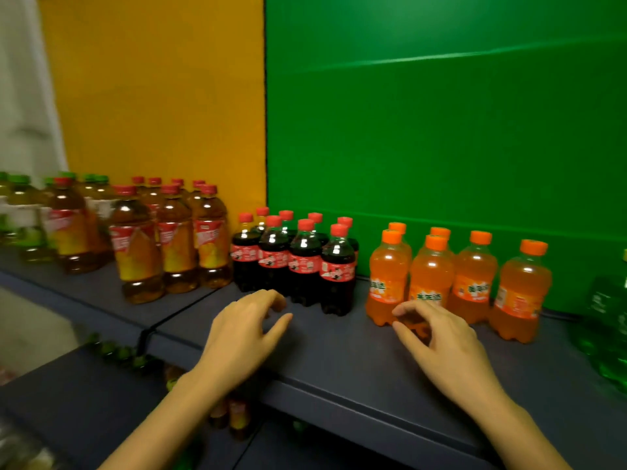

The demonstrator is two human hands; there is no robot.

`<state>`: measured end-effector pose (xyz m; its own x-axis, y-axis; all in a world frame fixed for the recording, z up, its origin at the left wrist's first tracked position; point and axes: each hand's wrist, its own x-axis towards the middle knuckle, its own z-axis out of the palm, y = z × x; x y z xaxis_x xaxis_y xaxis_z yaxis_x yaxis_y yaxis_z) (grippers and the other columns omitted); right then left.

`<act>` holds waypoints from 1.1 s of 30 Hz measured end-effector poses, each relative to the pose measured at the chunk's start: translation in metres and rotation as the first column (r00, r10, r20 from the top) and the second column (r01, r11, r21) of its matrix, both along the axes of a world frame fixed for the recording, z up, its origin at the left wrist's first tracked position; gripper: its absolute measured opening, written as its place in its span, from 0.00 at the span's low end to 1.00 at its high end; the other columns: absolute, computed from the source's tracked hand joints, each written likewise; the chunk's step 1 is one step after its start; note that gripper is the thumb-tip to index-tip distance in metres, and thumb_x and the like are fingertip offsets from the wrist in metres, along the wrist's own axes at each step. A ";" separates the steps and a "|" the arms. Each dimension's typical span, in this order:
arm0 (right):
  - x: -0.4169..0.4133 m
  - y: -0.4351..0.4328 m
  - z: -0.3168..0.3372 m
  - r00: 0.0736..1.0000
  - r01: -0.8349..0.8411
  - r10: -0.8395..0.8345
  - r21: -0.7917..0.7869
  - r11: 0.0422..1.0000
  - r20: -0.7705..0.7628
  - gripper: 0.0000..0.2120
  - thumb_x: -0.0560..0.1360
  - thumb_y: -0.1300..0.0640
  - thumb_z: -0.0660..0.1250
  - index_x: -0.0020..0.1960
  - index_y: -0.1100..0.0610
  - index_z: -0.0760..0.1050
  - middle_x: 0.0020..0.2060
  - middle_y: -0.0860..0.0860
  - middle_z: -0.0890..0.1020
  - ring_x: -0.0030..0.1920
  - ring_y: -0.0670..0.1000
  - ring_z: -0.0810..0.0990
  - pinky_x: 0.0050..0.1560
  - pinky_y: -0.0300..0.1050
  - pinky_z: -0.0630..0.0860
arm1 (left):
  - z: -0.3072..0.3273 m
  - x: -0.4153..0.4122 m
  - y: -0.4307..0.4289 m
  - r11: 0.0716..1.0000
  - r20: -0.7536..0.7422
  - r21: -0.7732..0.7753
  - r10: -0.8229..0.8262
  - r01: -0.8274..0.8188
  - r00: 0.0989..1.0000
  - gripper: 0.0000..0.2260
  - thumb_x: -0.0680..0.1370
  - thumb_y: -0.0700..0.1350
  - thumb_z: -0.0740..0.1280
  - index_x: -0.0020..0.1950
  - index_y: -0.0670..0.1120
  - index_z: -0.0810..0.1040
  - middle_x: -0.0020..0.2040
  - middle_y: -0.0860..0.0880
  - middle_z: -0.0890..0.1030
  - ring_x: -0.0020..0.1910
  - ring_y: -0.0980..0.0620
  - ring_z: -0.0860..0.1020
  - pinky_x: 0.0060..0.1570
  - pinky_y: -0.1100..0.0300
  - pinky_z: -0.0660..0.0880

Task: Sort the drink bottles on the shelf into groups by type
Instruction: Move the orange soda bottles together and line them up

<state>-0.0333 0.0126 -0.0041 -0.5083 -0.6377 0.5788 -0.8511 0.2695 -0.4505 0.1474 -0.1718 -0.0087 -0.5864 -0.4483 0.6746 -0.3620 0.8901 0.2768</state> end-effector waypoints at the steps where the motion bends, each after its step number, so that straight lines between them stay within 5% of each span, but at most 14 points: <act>1: 0.009 -0.008 0.002 0.999 -0.037 0.038 0.012 0.999 -0.017 0.06 0.73 0.50 0.66 0.50 0.43 0.74 0.47 0.37 0.77 0.46 0.40 0.76 0.46 0.43 0.75 | 0.000 0.020 -0.005 0.999 0.013 -0.015 0.044 -0.044 0.999 0.10 0.75 0.53 0.64 0.52 0.49 0.77 0.48 0.54 0.81 0.48 0.53 0.79 0.42 0.59 0.74; 6: 0.070 -0.060 0.008 0.967 -0.215 0.229 0.122 0.969 -0.111 0.08 0.76 0.47 0.61 0.54 0.43 0.73 0.51 0.36 0.76 0.53 0.40 0.74 0.46 0.39 0.72 | -0.005 0.134 -0.033 0.940 0.105 -0.146 0.324 -0.308 0.940 0.10 0.71 0.55 0.62 0.41 0.50 0.76 0.35 0.54 0.80 0.34 0.51 0.80 0.24 0.68 0.62; 8: 0.097 -0.082 0.008 0.951 -0.270 0.288 0.151 0.951 -0.115 0.08 0.76 0.46 0.60 0.55 0.42 0.72 0.53 0.36 0.76 0.55 0.40 0.74 0.48 0.39 0.72 | -0.010 0.181 -0.043 0.906 0.126 -0.148 0.415 -0.397 0.901 0.11 0.71 0.57 0.59 0.39 0.51 0.75 0.32 0.54 0.79 0.31 0.50 0.80 0.20 0.64 0.64; 11: 0.142 -0.114 0.002 0.924 -0.348 0.368 0.177 0.921 -0.100 0.09 0.76 0.45 0.59 0.56 0.41 0.71 0.53 0.35 0.74 0.57 0.38 0.72 0.47 0.36 0.69 | -0.028 0.246 -0.059 0.857 0.150 -0.098 0.515 -0.505 0.844 0.11 0.71 0.57 0.60 0.39 0.51 0.75 0.33 0.53 0.80 0.34 0.48 0.81 0.25 0.58 0.73; 15: 0.203 -0.157 -0.014 0.900 -0.412 0.432 0.202 0.888 -0.061 0.08 0.77 0.45 0.58 0.55 0.40 0.71 0.52 0.35 0.74 0.56 0.38 0.72 0.44 0.34 0.66 | -0.049 0.322 -0.084 0.793 0.202 -0.065 0.605 -0.606 0.770 0.08 0.71 0.56 0.65 0.38 0.53 0.75 0.32 0.53 0.79 0.33 0.50 0.80 0.25 0.61 0.66; 25: 0.323 -0.267 -0.041 0.911 -0.408 0.412 0.156 0.899 0.005 0.07 0.76 0.46 0.60 0.53 0.40 0.72 0.49 0.37 0.77 0.51 0.40 0.76 0.46 0.37 0.75 | -0.053 0.426 -0.170 0.798 0.241 -0.029 0.590 -0.602 0.771 0.07 0.75 0.56 0.63 0.45 0.54 0.75 0.39 0.56 0.79 0.39 0.56 0.78 0.30 0.66 0.68; 33: 0.359 -0.349 -0.036 0.909 -0.412 0.417 0.158 0.898 0.000 0.07 0.76 0.47 0.61 0.53 0.41 0.73 0.47 0.37 0.77 0.50 0.39 0.75 0.43 0.33 0.70 | -0.051 0.451 -0.243 0.817 0.209 0.022 0.560 -0.576 0.802 0.07 0.75 0.55 0.63 0.47 0.54 0.76 0.40 0.56 0.80 0.36 0.58 0.75 0.28 0.68 0.65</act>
<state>0.3256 -0.3363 -0.0403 -0.1613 -0.8673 0.4710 -0.9144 -0.0483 -0.4020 0.5984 -0.4147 -0.0592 -0.3187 -0.7877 0.5272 -0.8472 0.4861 0.2142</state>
